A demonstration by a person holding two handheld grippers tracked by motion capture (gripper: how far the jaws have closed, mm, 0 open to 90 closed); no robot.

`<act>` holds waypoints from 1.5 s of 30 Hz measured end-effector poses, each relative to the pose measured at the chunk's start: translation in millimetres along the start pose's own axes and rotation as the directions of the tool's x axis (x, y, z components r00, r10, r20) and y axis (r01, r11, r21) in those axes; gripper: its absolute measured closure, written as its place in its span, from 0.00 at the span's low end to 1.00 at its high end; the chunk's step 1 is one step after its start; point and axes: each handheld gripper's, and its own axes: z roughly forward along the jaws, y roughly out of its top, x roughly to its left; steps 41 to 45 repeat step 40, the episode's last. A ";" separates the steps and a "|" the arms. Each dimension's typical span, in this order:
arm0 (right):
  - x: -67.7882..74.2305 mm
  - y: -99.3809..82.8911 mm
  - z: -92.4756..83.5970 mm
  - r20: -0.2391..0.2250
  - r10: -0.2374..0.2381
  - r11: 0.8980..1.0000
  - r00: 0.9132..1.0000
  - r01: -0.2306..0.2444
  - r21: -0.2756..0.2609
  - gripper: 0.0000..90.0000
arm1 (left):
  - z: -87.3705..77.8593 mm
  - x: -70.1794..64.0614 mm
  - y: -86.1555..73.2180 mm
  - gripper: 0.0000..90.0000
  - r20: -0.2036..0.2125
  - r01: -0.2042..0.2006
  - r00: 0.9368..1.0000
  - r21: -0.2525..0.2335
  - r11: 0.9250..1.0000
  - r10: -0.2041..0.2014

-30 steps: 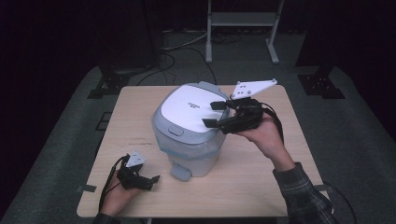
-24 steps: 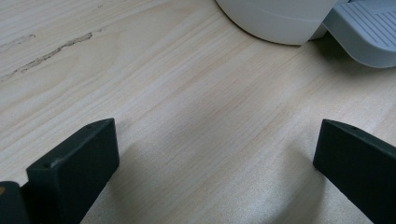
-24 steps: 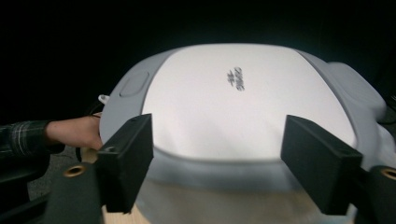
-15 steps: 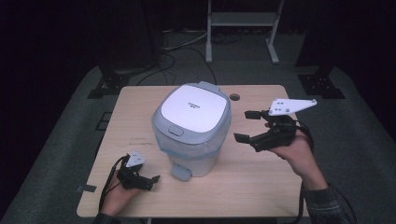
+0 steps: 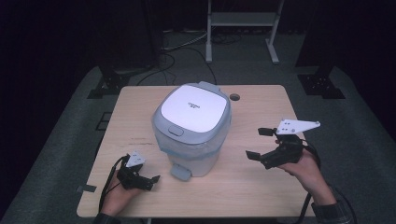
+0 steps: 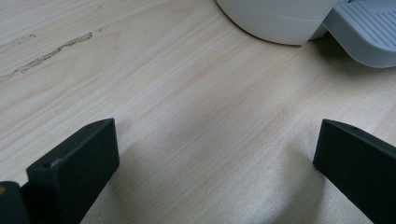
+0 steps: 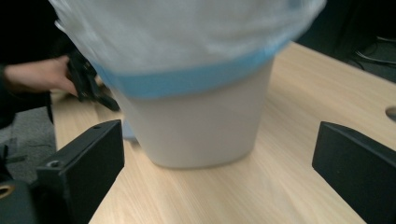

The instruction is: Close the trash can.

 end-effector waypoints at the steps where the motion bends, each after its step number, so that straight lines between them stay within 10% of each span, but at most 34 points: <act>1: -1.5 -5.2 1.8 0.009 -0.003 1.000 1.000 0.003 0.007 0.02 | 0.0 0.0 0.0 0.00 0.000 0.000 1.000 0.000 1.000 0.000; 18: -11.2 -76.1 17.7 0.124 0.017 0.994 0.992 -0.030 0.103 0.02 | 0.2 0.0 0.0 0.00 0.000 0.001 1.000 -0.002 1.000 -0.001; 33: -14.8 -123.1 38.9 0.179 -0.035 0.947 0.983 -0.024 0.319 0.01 | 0.1 -0.1 0.0 0.00 0.000 0.003 1.000 -0.002 1.000 -0.003; 45: -16.3 -129.8 44.0 0.174 -0.031 0.936 0.984 -0.033 0.350 0.01 | 0.1 -0.1 0.0 0.00 0.000 0.003 1.000 -0.002 1.000 -0.003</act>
